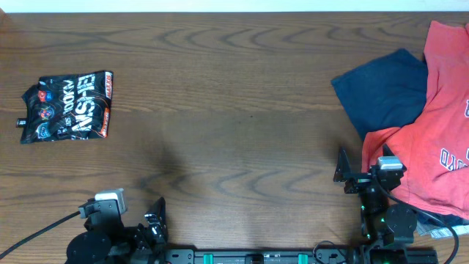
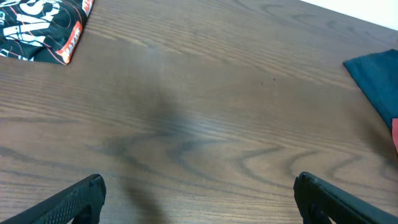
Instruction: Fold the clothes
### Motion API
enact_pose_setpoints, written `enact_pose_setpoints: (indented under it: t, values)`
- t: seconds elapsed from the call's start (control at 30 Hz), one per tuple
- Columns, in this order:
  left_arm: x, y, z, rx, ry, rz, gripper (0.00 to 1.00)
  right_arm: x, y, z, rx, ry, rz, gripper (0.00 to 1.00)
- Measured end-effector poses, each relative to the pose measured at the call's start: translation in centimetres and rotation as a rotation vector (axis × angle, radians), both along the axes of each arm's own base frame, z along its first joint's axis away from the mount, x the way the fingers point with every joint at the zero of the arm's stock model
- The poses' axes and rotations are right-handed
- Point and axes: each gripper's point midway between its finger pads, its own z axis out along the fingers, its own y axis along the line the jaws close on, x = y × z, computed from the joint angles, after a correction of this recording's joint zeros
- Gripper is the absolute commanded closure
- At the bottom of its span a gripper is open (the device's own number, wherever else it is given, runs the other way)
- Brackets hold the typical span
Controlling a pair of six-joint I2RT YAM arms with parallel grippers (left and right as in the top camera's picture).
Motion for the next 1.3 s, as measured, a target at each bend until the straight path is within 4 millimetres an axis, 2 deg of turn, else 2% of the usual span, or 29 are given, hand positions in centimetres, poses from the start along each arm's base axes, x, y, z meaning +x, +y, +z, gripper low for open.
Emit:
enact_pose_setpoints:
  t: [0.6,0.73,0.87,1.1,1.2,1.3]
  values:
    - [0.0,0.0,0.0,0.001,-0.001,0.0,0.02,0.0,0.0,0.0,0.0,0.0,0.0,0.01]
    - [0.5,0.5,-0.2,0.005,-0.008,0.045,0.02,0.0,0.0,0.0,0.0,0.0,0.0,0.01]
    - [2.3,1.6,-1.5,0.006,-0.045,0.142,0.02,0.0,0.0,0.0,0.0,0.0,0.0,0.01]
    - [6.7,3.0,-5.3,-0.001,-0.19,0.239,0.02,0.0,0.0,0.0,0.0,0.002,-0.001,0.01]
    - [9.0,3.2,-5.2,0.014,-0.295,0.235,0.02,0.0,0.0,-0.1,0.0,0.002,-0.002,0.01]
    - [10.8,3.2,-4.2,0.04,-0.425,0.219,0.02,0.0,-0.1,0.0,0.0,0.002,-0.003,0.01]
